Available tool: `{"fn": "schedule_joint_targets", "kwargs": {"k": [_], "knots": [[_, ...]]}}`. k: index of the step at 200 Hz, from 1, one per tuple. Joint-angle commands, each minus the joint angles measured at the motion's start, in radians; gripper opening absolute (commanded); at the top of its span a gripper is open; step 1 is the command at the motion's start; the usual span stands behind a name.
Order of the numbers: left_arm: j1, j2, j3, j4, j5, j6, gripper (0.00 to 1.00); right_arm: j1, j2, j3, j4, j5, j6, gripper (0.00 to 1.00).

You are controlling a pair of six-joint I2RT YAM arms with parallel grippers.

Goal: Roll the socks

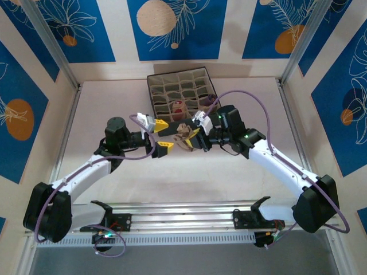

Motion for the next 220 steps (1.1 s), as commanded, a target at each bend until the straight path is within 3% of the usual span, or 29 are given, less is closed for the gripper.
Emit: {"fn": "schedule_joint_targets", "kwargs": {"k": [1, 30, 89, 104, 132, 155, 163, 172, 191, 202, 220], "knots": [[-0.017, 0.011, -0.006, 0.152, 0.146, -0.007, 1.0, -0.01, 0.028, 0.061, -0.043, -0.248, 0.052, 0.0], [-0.049, 0.044, 0.043, 0.1, 0.219, 0.04, 0.99, -0.016, 0.061, 0.098, -0.06, -0.376, 0.051, 0.0], [-0.054, 0.09, 0.107, 0.097, 0.325, 0.028, 0.72, -0.016, 0.133, 0.174, -0.195, -0.704, -0.038, 0.0], [-0.054, 0.104, 0.113, 0.141, 0.351, -0.008, 0.62, -0.011, 0.148, 0.183, -0.206, -0.777, -0.047, 0.0], [-0.059, 0.117, 0.111, 0.259, 0.377, -0.095, 0.4, 0.013, 0.183, 0.213, -0.265, -0.789, -0.088, 0.0], [-0.063, 0.121, 0.119, 0.299, 0.387, -0.128, 0.1, 0.014, 0.222, 0.244, -0.284, -0.791, -0.094, 0.0], [-0.064, 0.121, 0.123, 0.298, 0.389, -0.128, 0.0, 0.011, 0.228, 0.249, -0.274, -0.767, -0.084, 0.12], [-0.065, 0.115, 0.124, 0.296, 0.384, -0.123, 0.0, 0.005, 0.225, 0.248, -0.249, -0.724, -0.064, 0.27], [-0.061, 0.094, 0.138, 0.196, 0.344, -0.054, 0.0, -0.035, 0.205, 0.24, -0.199, -0.613, -0.01, 0.43], [-0.058, 0.072, 0.166, 0.023, 0.28, 0.065, 0.0, -0.074, 0.189, 0.241, -0.18, -0.546, 0.018, 0.48], [-0.058, 0.057, 0.265, -0.393, 0.126, 0.325, 0.0, -0.15, 0.173, 0.257, -0.189, -0.474, 0.045, 0.51]]}}
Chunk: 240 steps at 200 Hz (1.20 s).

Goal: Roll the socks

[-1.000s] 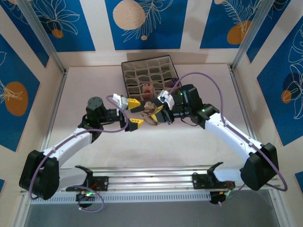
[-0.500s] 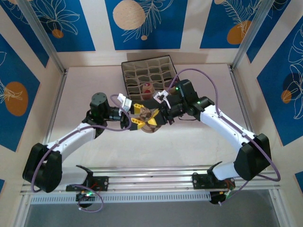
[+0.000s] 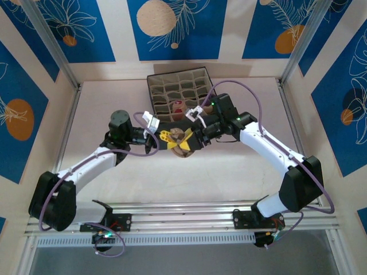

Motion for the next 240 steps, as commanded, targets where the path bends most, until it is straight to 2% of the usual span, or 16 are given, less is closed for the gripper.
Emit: {"fn": "schedule_joint_targets", "kwargs": {"k": [1, 25, 50, 94, 131, 171, 215, 240], "knots": [[-0.009, -0.043, 0.139, -0.446, -0.19, 0.313, 0.0, -0.091, -0.032, 0.043, 0.015, 0.144, 0.06, 0.51], [0.001, -0.001, 0.241, -0.62, -0.414, 0.41, 0.0, -0.196, -0.026, 0.079, -0.023, 0.236, 0.098, 0.54], [0.005, 0.094, 0.349, -0.678, -0.554, 0.444, 0.0, -0.285, 0.018, 0.131, -0.057, 0.306, 0.153, 0.62], [0.002, 0.369, 0.632, -0.758, -0.7, 0.462, 0.0, -0.327, 0.192, 0.278, -0.193, 0.668, 0.207, 0.61], [-0.004, 0.62, 0.888, -0.788, -0.715, 0.459, 0.0, -0.358, 0.328, 0.377, -0.244, 0.806, 0.212, 0.58], [-0.015, 0.834, 1.124, -0.83, -0.691, 0.444, 0.0, -0.373, 0.425, 0.449, -0.263, 0.83, 0.192, 0.57], [-0.014, 0.996, 1.288, -0.883, -0.711, 0.441, 0.0, -0.38, 0.501, 0.45, -0.234, 0.817, 0.194, 0.54], [-0.015, 1.044, 1.326, -0.917, -0.725, 0.45, 0.0, -0.38, 0.541, 0.455, -0.23, 0.803, 0.195, 0.52]]}}
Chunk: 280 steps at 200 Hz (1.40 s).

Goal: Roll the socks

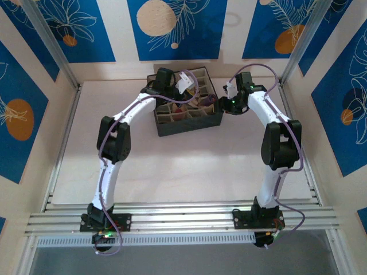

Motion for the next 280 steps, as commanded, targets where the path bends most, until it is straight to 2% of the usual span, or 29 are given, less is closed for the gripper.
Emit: {"fn": "schedule_joint_targets", "kwargs": {"k": [1, 80, 147, 226, 280], "knots": [[-0.006, 0.04, 0.058, -0.062, -0.013, 0.017, 0.0, -0.005, 0.04, 0.03, -0.012, -0.02, -0.005, 0.52], [-0.004, 0.092, 0.054, -0.079, -0.037, 0.038, 0.0, -0.014, 0.104, 0.044, -0.028, -0.024, -0.016, 0.47], [0.027, 0.03, 0.045, -0.057, -0.022, 0.021, 0.0, -0.026, 0.109, 0.016, -0.023, 0.004, 0.005, 0.46], [0.048, -0.05, -0.063, -0.049, -0.008, 0.043, 0.0, -0.033, 0.113, 0.02, -0.029, -0.003, 0.027, 0.45], [0.002, 0.029, -0.001, -0.125, -0.094, 0.118, 0.0, -0.021, 0.117, 0.024, -0.023, -0.028, 0.031, 0.44]]}}
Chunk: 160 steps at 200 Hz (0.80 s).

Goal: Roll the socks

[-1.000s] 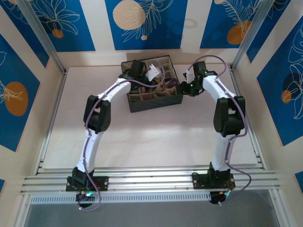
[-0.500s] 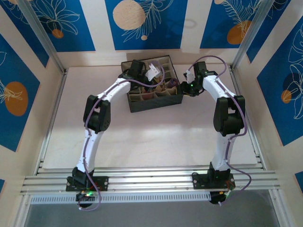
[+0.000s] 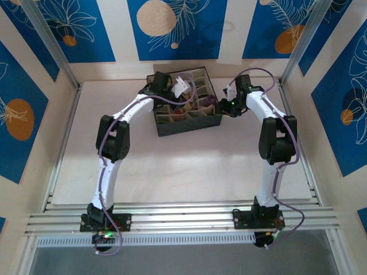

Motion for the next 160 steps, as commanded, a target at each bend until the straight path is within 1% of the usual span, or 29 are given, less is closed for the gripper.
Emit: {"fn": "schedule_joint_targets", "kwargs": {"k": [1, 24, 40, 61, 108, 116, 127, 140, 160], "knots": [[-0.031, 0.031, 0.052, -0.072, -0.055, 0.071, 0.0, 0.002, 0.034, -0.002, -0.028, -0.002, 0.008, 0.44], [-0.059, 0.096, 0.116, -0.097, -0.128, 0.111, 0.0, 0.01, 0.034, -0.006, -0.026, -0.009, 0.013, 0.43], [-0.068, 0.125, 0.128, -0.075, -0.164, 0.117, 0.0, 0.015, 0.033, -0.012, -0.025, -0.012, 0.013, 0.43], [-0.069, 0.151, 0.13, -0.042, -0.181, 0.108, 0.0, 0.017, 0.031, -0.02, -0.022, -0.018, 0.013, 0.43], [-0.077, 0.199, 0.131, -0.034, -0.187, 0.1, 0.0, 0.018, 0.026, -0.024, -0.016, -0.023, 0.015, 0.43], [-0.078, 0.2, 0.136, -0.045, -0.195, 0.103, 0.02, 0.018, 0.023, -0.023, -0.016, -0.024, 0.016, 0.43], [-0.078, 0.185, 0.122, -0.038, -0.196, 0.105, 0.08, 0.018, 0.018, -0.021, -0.015, -0.026, 0.016, 0.43], [-0.077, 0.149, 0.079, 0.005, -0.199, 0.108, 0.29, 0.018, 0.01, -0.017, -0.014, -0.03, 0.014, 0.43], [-0.075, 0.075, 0.009, 0.077, -0.198, 0.113, 0.5, 0.015, -0.012, -0.011, -0.01, -0.034, 0.015, 0.43]]}}
